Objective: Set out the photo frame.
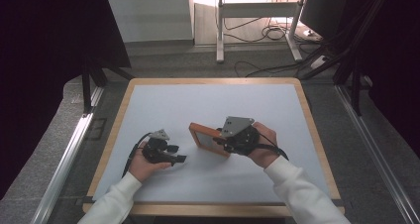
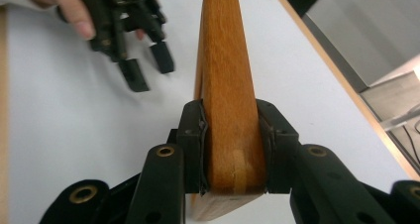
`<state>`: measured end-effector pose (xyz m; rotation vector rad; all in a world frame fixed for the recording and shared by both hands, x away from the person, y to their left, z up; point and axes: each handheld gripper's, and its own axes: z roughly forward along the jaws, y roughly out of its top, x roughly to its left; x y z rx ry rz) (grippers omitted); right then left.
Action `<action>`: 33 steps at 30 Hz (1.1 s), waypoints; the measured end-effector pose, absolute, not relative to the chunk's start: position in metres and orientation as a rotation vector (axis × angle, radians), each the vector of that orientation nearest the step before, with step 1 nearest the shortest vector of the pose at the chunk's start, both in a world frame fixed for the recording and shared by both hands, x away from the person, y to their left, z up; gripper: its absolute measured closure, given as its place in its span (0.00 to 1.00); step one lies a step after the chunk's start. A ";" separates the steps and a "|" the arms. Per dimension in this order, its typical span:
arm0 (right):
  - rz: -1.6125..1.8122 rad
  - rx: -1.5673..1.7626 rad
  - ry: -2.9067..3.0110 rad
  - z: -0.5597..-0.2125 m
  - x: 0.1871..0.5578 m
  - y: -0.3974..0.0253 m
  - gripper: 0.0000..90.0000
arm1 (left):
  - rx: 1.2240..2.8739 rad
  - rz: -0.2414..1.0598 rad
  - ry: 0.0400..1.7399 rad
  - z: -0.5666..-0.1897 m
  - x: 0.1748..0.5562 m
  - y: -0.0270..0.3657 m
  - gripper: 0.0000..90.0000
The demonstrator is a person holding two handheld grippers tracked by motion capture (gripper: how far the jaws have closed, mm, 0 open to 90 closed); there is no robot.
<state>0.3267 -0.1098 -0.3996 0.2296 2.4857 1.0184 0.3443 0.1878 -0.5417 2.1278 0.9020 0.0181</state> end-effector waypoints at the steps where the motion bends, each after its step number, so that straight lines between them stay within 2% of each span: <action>1: 1.023 0.248 2.479 -0.400 0.329 -0.110 0.75 | 2.128 0.015 0.902 -0.542 0.344 0.188 0.42; 18: 1.046 0.467 2.392 -0.407 0.372 -0.123 0.62 | 2.129 0.041 0.909 -0.541 0.344 0.187 0.41; 33: 1.032 0.598 2.372 -0.416 0.395 -0.129 0.53 | 2.077 0.098 0.894 -0.531 0.338 0.189 0.41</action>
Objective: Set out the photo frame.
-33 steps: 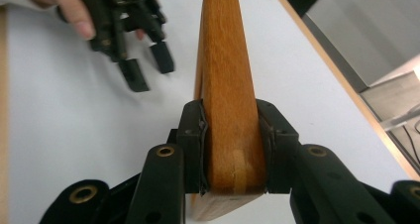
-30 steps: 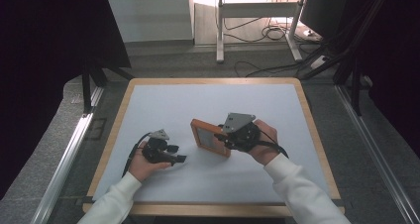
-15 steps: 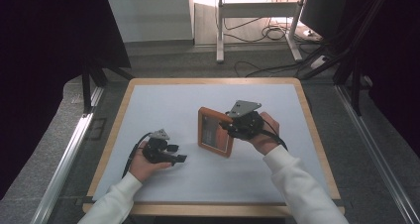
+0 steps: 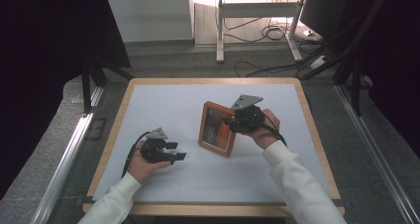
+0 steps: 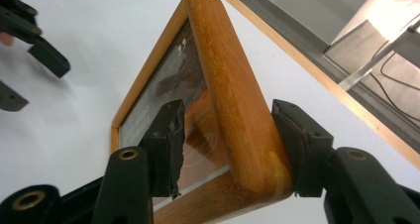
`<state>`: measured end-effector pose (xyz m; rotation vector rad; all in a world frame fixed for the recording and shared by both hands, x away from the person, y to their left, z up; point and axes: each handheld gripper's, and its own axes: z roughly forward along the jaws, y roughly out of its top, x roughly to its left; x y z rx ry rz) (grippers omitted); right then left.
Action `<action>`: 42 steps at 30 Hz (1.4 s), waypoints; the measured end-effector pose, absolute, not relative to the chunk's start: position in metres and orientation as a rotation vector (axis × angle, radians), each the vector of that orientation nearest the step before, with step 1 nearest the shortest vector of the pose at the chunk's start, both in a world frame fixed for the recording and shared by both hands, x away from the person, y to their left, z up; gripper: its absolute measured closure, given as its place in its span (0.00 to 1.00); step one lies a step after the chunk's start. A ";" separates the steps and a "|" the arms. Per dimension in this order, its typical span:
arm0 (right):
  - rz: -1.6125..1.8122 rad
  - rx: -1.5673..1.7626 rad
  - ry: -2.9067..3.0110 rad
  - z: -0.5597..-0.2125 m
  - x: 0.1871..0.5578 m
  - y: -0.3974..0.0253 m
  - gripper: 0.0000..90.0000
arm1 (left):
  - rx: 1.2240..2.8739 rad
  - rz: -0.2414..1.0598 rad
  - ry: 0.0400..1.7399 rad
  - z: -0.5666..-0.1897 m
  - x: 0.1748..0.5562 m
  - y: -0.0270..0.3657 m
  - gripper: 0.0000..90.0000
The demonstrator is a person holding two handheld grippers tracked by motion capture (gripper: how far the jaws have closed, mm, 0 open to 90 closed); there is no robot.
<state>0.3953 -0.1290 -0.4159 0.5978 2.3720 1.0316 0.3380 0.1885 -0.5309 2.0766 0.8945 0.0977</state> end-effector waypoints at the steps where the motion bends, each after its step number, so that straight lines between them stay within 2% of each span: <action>1: 1.029 0.605 2.372 -0.417 0.397 -0.130 0.52 | 2.078 0.097 0.893 -0.531 0.338 0.188 0.41; 10: 1.027 0.627 2.364 -0.419 0.400 -0.130 0.48 | 2.077 0.100 0.894 -0.531 0.338 0.189 0.41; 14: 1.043 0.675 2.327 -0.419 0.398 -0.133 0.36 | 2.074 0.102 0.893 -0.530 0.338 0.189 0.41; 18: 1.084 0.741 2.292 -0.417 0.390 -0.144 0.29 | 2.068 0.106 0.895 -0.530 0.338 0.188 0.41; 25: 1.192 0.826 2.290 -0.423 0.367 -0.177 0.27 | 2.067 0.118 0.898 -0.527 0.339 0.185 0.41; 35: 1.249 0.899 2.309 -0.458 0.323 -0.220 0.26 | 2.058 0.147 0.900 -0.524 0.349 0.175 0.43; 39: 1.244 0.932 2.318 -0.475 0.314 -0.231 0.26 | 2.065 0.166 0.912 -0.524 0.358 0.172 0.51; 41: 1.228 0.941 2.328 -0.480 0.312 -0.234 0.26 | 2.061 0.182 0.909 -0.522 0.363 0.171 0.60; 42: 1.218 0.940 2.327 -0.482 0.311 -0.235 0.26 | 2.059 0.189 0.907 -0.521 0.366 0.170 0.67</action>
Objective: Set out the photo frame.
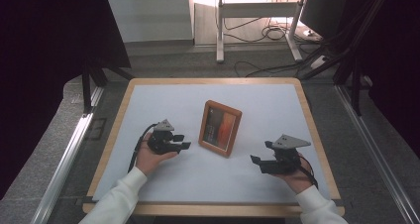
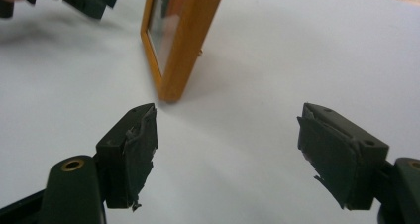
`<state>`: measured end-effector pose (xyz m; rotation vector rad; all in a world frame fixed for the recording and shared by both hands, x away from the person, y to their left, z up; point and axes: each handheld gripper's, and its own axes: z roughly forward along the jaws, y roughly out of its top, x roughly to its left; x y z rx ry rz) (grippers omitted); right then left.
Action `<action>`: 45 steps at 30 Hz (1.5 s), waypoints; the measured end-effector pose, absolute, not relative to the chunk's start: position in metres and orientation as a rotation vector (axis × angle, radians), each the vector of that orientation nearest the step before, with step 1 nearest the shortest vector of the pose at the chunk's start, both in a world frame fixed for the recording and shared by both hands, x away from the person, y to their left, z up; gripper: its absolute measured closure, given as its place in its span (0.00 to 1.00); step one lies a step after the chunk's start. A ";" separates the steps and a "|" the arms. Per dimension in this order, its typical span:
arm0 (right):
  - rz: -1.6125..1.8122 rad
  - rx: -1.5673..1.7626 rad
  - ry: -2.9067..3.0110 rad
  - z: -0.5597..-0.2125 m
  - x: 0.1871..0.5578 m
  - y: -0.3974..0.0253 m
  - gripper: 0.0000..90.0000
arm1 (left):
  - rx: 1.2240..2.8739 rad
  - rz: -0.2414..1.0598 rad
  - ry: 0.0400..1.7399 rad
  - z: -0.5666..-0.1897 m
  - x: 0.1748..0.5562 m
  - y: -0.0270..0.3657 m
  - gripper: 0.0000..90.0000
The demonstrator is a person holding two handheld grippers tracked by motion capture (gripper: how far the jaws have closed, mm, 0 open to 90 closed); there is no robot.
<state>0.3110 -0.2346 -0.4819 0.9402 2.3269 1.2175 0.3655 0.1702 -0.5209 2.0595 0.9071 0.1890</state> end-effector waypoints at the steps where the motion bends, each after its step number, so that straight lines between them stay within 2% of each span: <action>1: 1.211 0.941 2.323 -0.483 0.310 -0.235 0.26 | 2.070 0.200 0.905 -0.520 0.370 0.169 0.74; 5: 1.189 0.943 2.332 -0.490 0.310 -0.235 0.26 | 2.089 0.218 0.907 -0.521 0.382 0.158 0.91; 11: 1.162 0.919 2.329 -0.494 0.307 -0.232 0.26 | 2.121 0.213 0.872 -0.523 0.393 0.137 1.00; 23: 1.153 0.906 2.315 -0.495 0.305 -0.233 0.26 | 2.123 0.183 0.876 -0.527 0.400 0.131 1.00; 45: 1.150 0.911 2.310 -0.494 0.306 -0.237 0.26 | 2.139 0.138 0.829 -0.530 0.385 0.130 1.00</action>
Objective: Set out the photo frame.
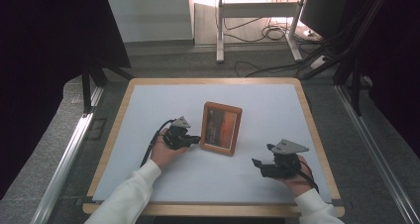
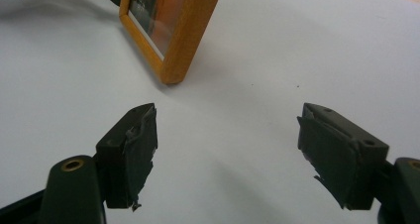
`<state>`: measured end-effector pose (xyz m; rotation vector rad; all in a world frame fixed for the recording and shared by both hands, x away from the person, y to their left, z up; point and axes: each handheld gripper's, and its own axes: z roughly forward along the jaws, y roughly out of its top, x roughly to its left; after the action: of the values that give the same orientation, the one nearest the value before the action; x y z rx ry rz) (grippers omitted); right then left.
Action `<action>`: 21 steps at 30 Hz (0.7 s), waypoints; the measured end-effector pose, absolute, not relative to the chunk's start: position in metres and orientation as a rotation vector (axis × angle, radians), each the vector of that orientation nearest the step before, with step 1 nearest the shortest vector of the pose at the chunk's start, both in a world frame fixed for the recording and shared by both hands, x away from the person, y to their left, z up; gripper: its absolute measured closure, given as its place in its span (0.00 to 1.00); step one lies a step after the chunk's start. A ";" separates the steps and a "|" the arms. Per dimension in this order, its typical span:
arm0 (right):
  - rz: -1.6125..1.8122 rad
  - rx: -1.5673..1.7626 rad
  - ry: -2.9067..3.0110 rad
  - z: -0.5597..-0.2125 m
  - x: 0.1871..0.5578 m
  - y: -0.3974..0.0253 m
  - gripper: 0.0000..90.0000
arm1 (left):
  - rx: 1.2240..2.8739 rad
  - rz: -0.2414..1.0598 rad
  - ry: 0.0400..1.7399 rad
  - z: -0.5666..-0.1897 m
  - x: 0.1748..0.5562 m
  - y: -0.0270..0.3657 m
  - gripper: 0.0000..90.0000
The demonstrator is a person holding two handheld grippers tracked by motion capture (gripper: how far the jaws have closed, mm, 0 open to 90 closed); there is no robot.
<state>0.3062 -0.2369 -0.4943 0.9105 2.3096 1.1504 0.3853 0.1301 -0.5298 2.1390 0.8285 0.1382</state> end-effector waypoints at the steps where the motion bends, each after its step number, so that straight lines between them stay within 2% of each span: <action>1: 1.149 0.910 2.310 -0.494 0.306 -0.237 0.26 | 2.142 0.137 0.824 -0.530 0.384 0.130 1.00; 21: 1.141 0.904 2.315 -0.495 0.306 -0.237 0.26 | 2.165 0.125 0.790 -0.529 0.376 0.125 1.00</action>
<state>0.3061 -0.2373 -0.4947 0.9044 2.3145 1.1410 0.3757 0.1250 -0.5295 2.1649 0.7900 0.1251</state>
